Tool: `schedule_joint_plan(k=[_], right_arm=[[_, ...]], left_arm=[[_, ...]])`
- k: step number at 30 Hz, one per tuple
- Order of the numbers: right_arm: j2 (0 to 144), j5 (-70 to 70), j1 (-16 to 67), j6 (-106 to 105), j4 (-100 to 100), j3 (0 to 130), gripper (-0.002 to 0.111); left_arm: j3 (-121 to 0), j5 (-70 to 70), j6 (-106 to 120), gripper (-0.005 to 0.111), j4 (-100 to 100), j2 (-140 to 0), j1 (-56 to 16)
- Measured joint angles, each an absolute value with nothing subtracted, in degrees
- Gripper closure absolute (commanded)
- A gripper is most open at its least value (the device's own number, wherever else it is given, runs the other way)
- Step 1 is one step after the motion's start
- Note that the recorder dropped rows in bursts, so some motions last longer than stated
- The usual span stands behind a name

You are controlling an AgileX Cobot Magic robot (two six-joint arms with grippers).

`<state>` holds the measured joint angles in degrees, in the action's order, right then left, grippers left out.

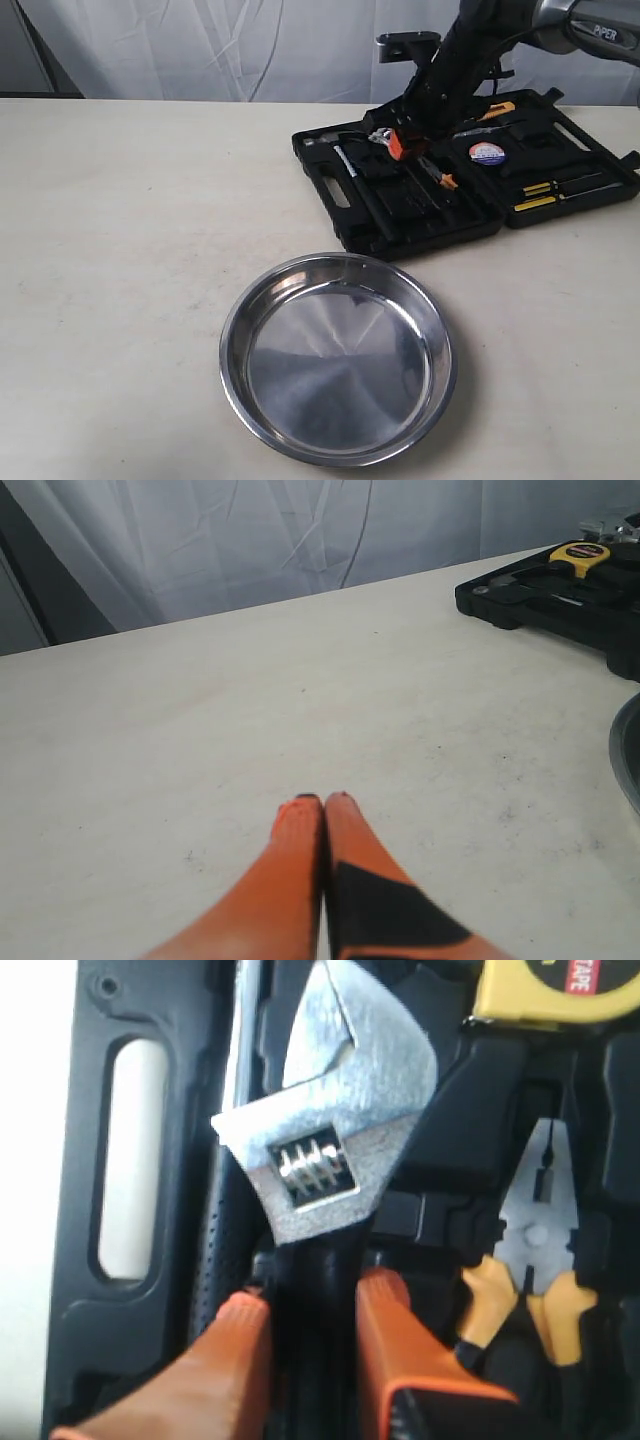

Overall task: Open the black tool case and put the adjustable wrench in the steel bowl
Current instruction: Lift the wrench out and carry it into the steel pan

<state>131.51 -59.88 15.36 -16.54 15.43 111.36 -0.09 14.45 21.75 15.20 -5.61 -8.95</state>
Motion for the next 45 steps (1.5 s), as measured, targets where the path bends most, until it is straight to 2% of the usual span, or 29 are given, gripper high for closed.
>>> schedule_joint_plan(k=[8,14,21,29,35,45], right_arm=[[121.54,-63.14,15.58,-18.0,17.91,104.56,0.109],[109.25,-56.33,16.72,-21.49,23.04,87.14,0.109],[97.14,-50.68,26.59,-24.84,26.52,69.15,0.109],[98.73,-45.64,35.88,-24.96,27.0,62.68,0.109],[104.11,-39.98,36.77,-24.96,27.21,62.1,0.109],[111.2,-38.89,36.77,-24.96,27.35,62.1,0.109]], left_arm=[[-0.09,14.45,21.75,0.106,15.2,-5.61,-8.95],[-0.09,14.45,21.75,0.106,15.2,-5.61,-8.95],[-0.09,14.45,21.75,0.106,15.2,-5.61,-8.95],[-0.09,14.45,21.75,0.106,15.2,-5.61,-8.95],[-0.09,14.45,21.75,0.106,15.2,-5.61,-8.95],[-0.09,14.45,21.75,0.106,15.2,-5.61,-8.95]])
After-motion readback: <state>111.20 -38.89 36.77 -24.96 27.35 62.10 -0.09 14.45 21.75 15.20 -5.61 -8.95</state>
